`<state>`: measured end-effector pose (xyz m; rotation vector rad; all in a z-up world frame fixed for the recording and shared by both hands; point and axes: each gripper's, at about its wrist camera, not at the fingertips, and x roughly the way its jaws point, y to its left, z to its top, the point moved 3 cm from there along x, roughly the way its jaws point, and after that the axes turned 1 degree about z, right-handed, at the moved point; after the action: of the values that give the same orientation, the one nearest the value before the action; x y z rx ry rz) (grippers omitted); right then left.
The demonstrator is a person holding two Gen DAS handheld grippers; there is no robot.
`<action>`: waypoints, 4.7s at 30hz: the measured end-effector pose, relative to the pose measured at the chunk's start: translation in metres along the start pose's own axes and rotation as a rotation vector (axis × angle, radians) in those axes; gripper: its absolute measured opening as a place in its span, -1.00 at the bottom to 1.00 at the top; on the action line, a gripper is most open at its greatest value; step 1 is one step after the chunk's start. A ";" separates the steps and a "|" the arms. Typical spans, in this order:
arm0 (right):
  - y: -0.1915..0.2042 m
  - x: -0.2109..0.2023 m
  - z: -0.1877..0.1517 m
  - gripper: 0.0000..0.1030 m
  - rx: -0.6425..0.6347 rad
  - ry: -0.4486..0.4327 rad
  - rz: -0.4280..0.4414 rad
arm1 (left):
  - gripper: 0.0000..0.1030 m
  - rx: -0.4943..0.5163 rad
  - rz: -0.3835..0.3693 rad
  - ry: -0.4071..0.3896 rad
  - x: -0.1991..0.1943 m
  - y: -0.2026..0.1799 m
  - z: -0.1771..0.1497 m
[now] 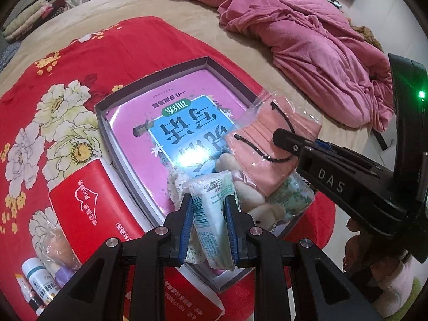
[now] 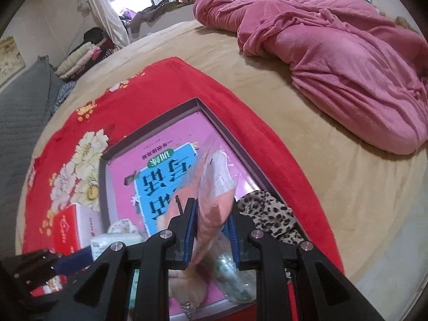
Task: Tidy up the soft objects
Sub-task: 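Lower the pink bag into the tray and open the right gripper while the left gripper releases the wipes, then withdraw both open grippers from the tray back toward the pile, then move both open grippers down toward the snack packet and green sponge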
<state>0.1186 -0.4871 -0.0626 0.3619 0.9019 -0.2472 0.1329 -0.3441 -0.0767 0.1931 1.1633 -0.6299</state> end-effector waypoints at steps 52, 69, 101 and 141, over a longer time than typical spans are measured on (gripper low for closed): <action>-0.012 -0.073 -0.016 0.10 -0.046 -0.060 -0.042 | -0.39 -0.010 0.057 -0.022 -0.002 0.001 0.002; 0.006 -0.101 -0.017 0.10 -0.075 -0.109 -0.013 | 0.10 -0.009 0.072 -0.079 -0.037 0.007 -0.010; 0.071 -0.163 -0.036 0.27 -0.158 -0.230 0.056 | 0.11 -0.076 0.152 -0.183 -0.134 0.037 -0.067; 0.196 -0.195 -0.075 0.29 -0.365 -0.224 0.211 | 0.12 -0.341 0.243 -0.244 -0.230 0.197 -0.159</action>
<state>0.0180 -0.2669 0.0897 0.0861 0.6649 0.0723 0.0593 -0.0281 0.0318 -0.0336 0.9747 -0.2265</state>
